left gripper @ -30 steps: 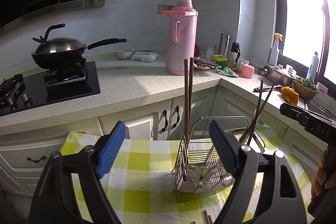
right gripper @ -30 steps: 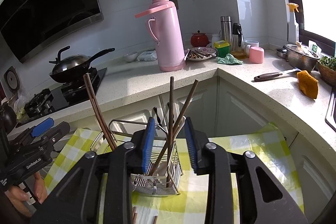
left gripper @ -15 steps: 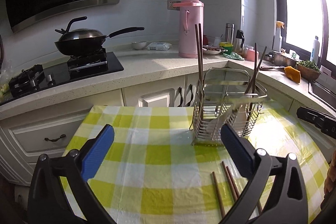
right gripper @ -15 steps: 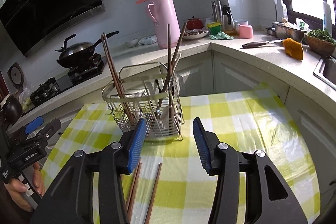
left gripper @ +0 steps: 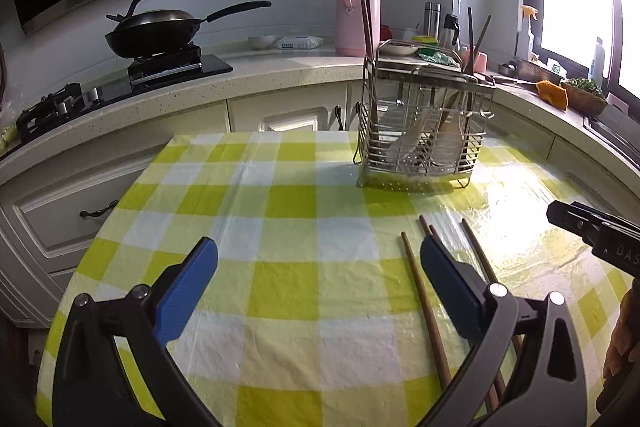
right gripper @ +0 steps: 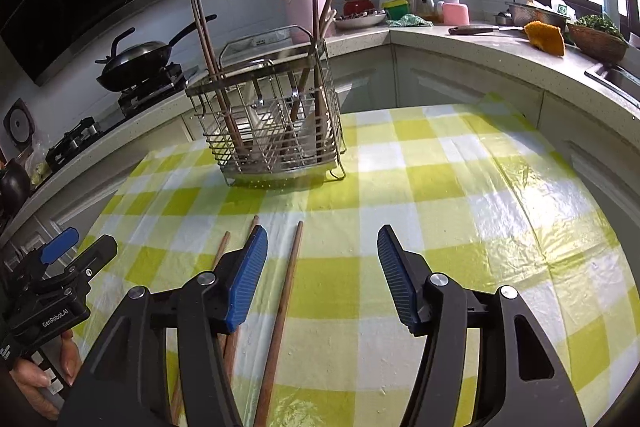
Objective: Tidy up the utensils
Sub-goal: 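Move both tools back over the remaining wooden chopsticks on the tablecloth, then close the right gripper on a chopstick while the left gripper closes on another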
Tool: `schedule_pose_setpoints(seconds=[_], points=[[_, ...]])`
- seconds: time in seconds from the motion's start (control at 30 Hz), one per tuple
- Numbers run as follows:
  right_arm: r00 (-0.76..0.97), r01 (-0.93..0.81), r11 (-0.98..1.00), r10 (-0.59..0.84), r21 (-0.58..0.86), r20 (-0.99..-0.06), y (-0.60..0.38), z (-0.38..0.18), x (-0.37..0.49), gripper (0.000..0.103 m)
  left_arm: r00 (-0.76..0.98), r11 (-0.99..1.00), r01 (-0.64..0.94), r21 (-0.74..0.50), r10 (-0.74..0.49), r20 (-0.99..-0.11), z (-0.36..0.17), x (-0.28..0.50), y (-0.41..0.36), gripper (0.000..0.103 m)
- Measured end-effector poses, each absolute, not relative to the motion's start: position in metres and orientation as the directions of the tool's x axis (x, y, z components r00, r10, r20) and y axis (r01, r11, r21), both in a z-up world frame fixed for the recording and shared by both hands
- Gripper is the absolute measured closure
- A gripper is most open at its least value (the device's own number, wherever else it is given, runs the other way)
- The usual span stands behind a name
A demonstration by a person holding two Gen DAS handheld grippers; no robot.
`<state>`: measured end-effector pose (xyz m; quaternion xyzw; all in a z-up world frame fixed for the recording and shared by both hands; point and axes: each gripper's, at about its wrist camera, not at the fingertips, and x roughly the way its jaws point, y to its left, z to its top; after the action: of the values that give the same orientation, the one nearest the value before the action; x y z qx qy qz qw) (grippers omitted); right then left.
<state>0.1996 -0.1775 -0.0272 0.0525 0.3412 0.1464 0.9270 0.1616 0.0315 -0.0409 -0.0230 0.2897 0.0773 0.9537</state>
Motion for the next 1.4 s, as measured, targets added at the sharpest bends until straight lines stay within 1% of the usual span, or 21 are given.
schedule_pose_setpoints(seconds=[0.4,0.57,0.8,0.83,0.9,0.97,1.1,1.23,1.3,1.33,1.4], points=[[0.674,-0.250,0.956,0.286,0.155,-0.681,-0.164,-0.053,0.201,0.048,0.786,0.989,-0.149,-0.001,0.118,-0.607,-0.063,0.161,0.029,0.005],[0.643,-0.263,0.956,0.274,0.129,-0.716,-0.151,-0.064,0.204,0.048,0.774,0.988,-0.154,-0.023,0.106,-0.624,-0.067,0.160,0.034,0.005],[0.607,-0.288,0.954,0.250,0.084,-0.755,-0.133,-0.073,0.214,0.049,0.761,0.989,-0.146,-0.004,0.110,-0.640,-0.072,0.163,0.033,0.005],[0.599,-0.292,0.953,0.249,0.082,-0.761,-0.131,-0.074,0.216,0.050,0.760,0.990,-0.144,-0.004,0.108,-0.641,-0.072,0.163,0.033,0.005],[0.587,-0.299,0.951,0.247,0.077,-0.771,-0.128,-0.077,0.220,0.057,0.758,0.990,-0.141,-0.002,0.106,-0.644,-0.073,0.164,0.033,0.005],[0.576,-0.306,0.950,0.240,0.066,-0.782,-0.124,-0.079,0.224,0.060,0.756,0.991,-0.136,-0.006,0.100,-0.647,-0.073,0.165,0.033,0.005],[0.559,-0.312,0.948,0.230,0.054,-0.796,-0.119,-0.084,0.229,0.065,0.750,0.992,-0.124,-0.019,0.081,-0.656,-0.074,0.168,0.033,0.005],[0.567,-0.321,0.947,0.202,0.012,-0.798,-0.114,-0.085,0.230,0.067,0.740,0.994,-0.110,-0.030,0.062,-0.670,-0.076,0.172,0.031,0.005],[0.572,-0.321,0.947,0.198,0.005,-0.796,-0.114,-0.085,0.230,0.077,0.735,0.994,-0.104,-0.034,0.054,-0.676,-0.078,0.175,0.029,0.005],[0.574,-0.322,0.947,0.196,0.001,-0.795,-0.115,-0.085,0.229,0.079,0.732,0.994,-0.102,-0.036,0.050,-0.680,-0.078,0.176,0.027,0.005],[0.581,-0.324,0.946,0.191,-0.010,-0.791,-0.115,-0.086,0.228,0.089,0.724,0.994,-0.099,-0.039,0.045,-0.688,-0.080,0.178,0.025,0.005]])
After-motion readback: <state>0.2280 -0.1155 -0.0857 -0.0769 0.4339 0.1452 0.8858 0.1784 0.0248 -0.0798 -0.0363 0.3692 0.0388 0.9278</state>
